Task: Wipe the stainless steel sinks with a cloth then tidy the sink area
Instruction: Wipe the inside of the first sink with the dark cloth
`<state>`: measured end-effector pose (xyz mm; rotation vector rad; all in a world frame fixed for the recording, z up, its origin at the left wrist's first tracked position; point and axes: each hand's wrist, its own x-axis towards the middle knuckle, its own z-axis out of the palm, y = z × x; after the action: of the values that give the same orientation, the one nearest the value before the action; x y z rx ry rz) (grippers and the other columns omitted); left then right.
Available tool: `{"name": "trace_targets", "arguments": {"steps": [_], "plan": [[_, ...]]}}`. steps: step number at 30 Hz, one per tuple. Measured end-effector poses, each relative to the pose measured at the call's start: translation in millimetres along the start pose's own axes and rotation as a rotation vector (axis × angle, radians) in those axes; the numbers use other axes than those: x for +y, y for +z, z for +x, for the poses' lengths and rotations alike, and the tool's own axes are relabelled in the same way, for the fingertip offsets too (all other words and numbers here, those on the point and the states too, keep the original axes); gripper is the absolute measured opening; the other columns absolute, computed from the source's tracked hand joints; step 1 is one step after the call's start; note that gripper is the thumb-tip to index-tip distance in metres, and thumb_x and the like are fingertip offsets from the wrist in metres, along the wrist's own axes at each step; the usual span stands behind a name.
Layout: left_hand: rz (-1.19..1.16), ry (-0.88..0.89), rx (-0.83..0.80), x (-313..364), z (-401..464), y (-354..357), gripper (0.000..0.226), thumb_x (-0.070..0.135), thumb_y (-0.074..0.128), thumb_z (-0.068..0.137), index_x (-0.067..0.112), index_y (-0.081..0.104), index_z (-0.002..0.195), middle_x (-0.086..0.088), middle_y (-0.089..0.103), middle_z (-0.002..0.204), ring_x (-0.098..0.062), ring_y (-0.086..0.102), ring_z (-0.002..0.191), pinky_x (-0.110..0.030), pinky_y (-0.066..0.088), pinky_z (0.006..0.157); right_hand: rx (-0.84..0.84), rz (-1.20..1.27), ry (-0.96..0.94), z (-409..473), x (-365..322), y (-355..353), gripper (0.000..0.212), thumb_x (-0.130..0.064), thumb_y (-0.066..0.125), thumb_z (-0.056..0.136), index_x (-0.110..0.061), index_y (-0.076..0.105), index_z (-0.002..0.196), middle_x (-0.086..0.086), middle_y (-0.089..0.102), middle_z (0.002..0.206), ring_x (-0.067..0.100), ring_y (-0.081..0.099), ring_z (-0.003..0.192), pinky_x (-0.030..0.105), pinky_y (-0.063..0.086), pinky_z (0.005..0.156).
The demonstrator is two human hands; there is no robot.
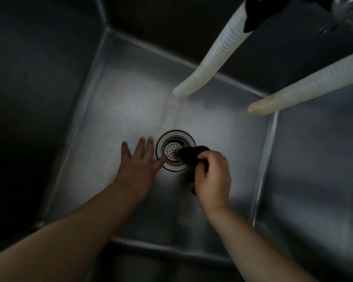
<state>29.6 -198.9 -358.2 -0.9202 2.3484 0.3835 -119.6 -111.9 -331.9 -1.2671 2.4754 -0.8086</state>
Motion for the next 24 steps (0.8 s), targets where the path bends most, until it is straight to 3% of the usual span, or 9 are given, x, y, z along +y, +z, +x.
{"name": "trace_targets", "arguments": {"steps": [3, 5, 7, 9, 12, 17, 19, 22, 24], "plan": [[-0.006, -0.005, 0.021, -1.3, -0.8, 5.0, 0.061, 0.031, 0.034, 0.1, 0.039, -0.002, 0.148, -0.021, -0.021, 0.154, -0.041, -0.017, 0.141, -0.067, -0.006, 0.108, -0.035, 0.022, -0.013, 1.2, -5.2, 4.2, 0.024, 0.0, 0.058, 0.079, -0.006, 0.065, 0.101, 0.01, 0.058, 0.107, 0.025, 0.057, 0.1, 0.027, 0.044, 0.087], [-0.011, -0.001, 0.024, -1.8, -1.0, 6.6, 0.061, 0.03, 0.033, 0.1, 0.039, -0.003, 0.148, -0.021, -0.022, 0.154, -0.041, -0.018, 0.141, -0.066, -0.007, 0.107, -0.32, -0.171, -0.05, 9.7, -11.5, 18.2, 0.034, -0.007, 0.055, 0.086, -0.008, 0.061, 0.12, 0.011, 0.055, 0.124, 0.027, 0.049, 0.116, 0.029, 0.04, 0.096], [-0.021, 0.003, 0.029, -1.8, -0.7, 7.0, 0.062, 0.03, 0.034, 0.099, 0.039, -0.003, 0.148, -0.02, -0.021, 0.154, -0.04, -0.018, 0.142, -0.066, -0.008, 0.107, -0.592, -0.4, -0.136, 20.2, -16.7, 38.1, 0.041, -0.012, 0.047, 0.092, -0.011, 0.048, 0.133, 0.009, 0.049, 0.134, 0.027, 0.041, 0.121, 0.031, 0.037, 0.094], [-0.028, 0.003, 0.028, -1.8, -0.2, 6.5, 0.061, 0.031, 0.034, 0.099, 0.038, -0.001, 0.148, -0.02, -0.021, 0.154, -0.04, -0.017, 0.142, -0.066, -0.007, 0.107, -0.713, -0.472, -0.105, 31.1, -26.2, 52.8, 0.035, -0.013, 0.045, 0.093, -0.006, 0.047, 0.127, 0.012, 0.053, 0.127, 0.03, 0.046, 0.114, 0.033, 0.04, 0.087], [-0.016, 0.001, 0.012, -1.4, 0.1, 5.2, 0.061, 0.03, 0.034, 0.099, 0.037, -0.002, 0.148, -0.019, -0.021, 0.154, -0.04, -0.018, 0.142, -0.066, -0.007, 0.107, -0.76, -0.448, -0.051, 43.8, -30.9, 55.0, 0.021, -0.014, 0.05, 0.089, -0.007, 0.057, 0.107, 0.014, 0.062, 0.11, 0.033, 0.055, 0.105, 0.033, 0.043, 0.077], [-0.003, -0.001, -0.004, -0.4, -1.2, 0.6, 0.064, 0.035, 0.036, 0.099, 0.038, -0.004, 0.148, -0.02, -0.021, 0.154, -0.04, -0.018, 0.142, -0.066, -0.006, 0.108, -0.992, -0.398, -0.129, 63.0, -22.7, 37.2, 0.035, -0.005, 0.047, 0.086, -0.012, 0.061, 0.118, 0.011, 0.061, 0.118, 0.029, 0.054, 0.112, 0.034, 0.047, 0.087], [0.006, 0.004, -0.019, 0.3, -2.5, -1.8, 0.062, 0.036, 0.034, 0.099, 0.037, -0.004, 0.148, -0.02, -0.021, 0.154, -0.04, -0.017, 0.142, -0.066, -0.005, 0.108, -1.02, -0.488, -0.195, 66.6, -28.0, 38.7, 0.031, -0.008, 0.047, 0.088, -0.012, 0.064, 0.114, 0.01, 0.062, 0.115, 0.028, 0.053, 0.111, 0.033, 0.046, 0.088], [0.002, 0.008, -0.016, -0.3, -2.8, -4.1, 0.061, 0.035, 0.034, 0.099, 0.036, -0.002, 0.149, -0.02, -0.019, 0.154, -0.039, -0.016, 0.142, -0.066, -0.004, 0.109, -0.839, -0.664, -0.396, 64.6, -37.0, 37.6, 0.022, -0.012, 0.048, 0.088, -0.012, 0.066, 0.099, 0.007, 0.064, 0.106, 0.027, 0.044, 0.115, 0.034, 0.035, 0.09], [0.014, 0.01, -0.027, -0.8, -1.8, -3.9, 0.063, 0.036, 0.035, 0.099, 0.036, -0.003, 0.149, -0.02, -0.02, 0.154, -0.039, -0.016, 0.142, -0.066, -0.004, 0.109, -0.795, -0.743, -0.457, 59.5, -34.5, 34.5, 0.022, -0.014, 0.047, 0.09, -0.013, 0.066, 0.1, 0.005, 0.063, 0.106, 0.027, 0.038, 0.12, 0.034, 0.03, 0.094]]}}
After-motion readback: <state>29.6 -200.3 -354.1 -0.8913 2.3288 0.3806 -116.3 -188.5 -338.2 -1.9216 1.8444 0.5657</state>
